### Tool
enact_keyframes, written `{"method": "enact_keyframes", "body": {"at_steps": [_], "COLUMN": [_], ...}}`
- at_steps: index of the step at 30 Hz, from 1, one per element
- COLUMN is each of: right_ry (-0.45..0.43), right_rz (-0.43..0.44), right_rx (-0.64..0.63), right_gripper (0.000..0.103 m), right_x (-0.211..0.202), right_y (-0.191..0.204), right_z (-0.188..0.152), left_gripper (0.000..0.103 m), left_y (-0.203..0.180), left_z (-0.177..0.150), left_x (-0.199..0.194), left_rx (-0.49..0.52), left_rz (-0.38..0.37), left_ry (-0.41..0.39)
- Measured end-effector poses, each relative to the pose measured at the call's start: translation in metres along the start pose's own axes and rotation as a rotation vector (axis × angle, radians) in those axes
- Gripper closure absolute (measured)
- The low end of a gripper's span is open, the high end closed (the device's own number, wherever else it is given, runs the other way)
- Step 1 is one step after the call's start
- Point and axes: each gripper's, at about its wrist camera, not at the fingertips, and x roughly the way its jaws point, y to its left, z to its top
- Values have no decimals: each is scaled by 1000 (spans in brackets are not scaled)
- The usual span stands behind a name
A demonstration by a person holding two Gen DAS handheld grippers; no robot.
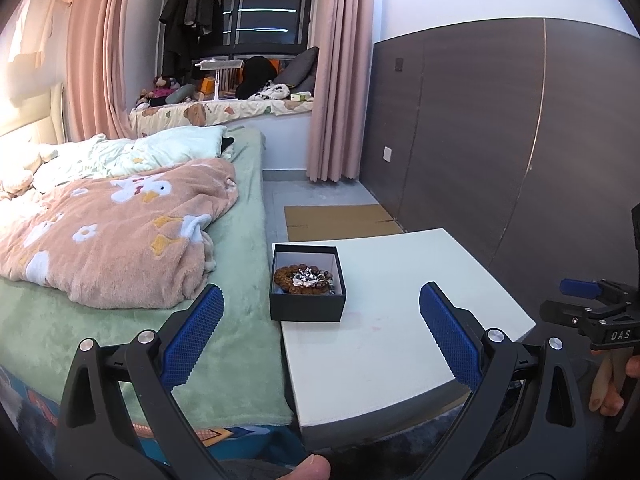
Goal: Organize jewelry
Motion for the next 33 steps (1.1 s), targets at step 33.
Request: {"method": "enact_keyframes", "body": {"at_steps": [33], "right_ry": [0], "right_rz": [-2], "right_rx": [16], "right_gripper": [8], "right_x": [0], "right_y": [-3], "right_z": [1], "left_gripper": [5], "left_y": [1], "left_z": [1], "left_x": [0], "left_rx": [1], "left_rz": [13], "left_ry": [20]}}
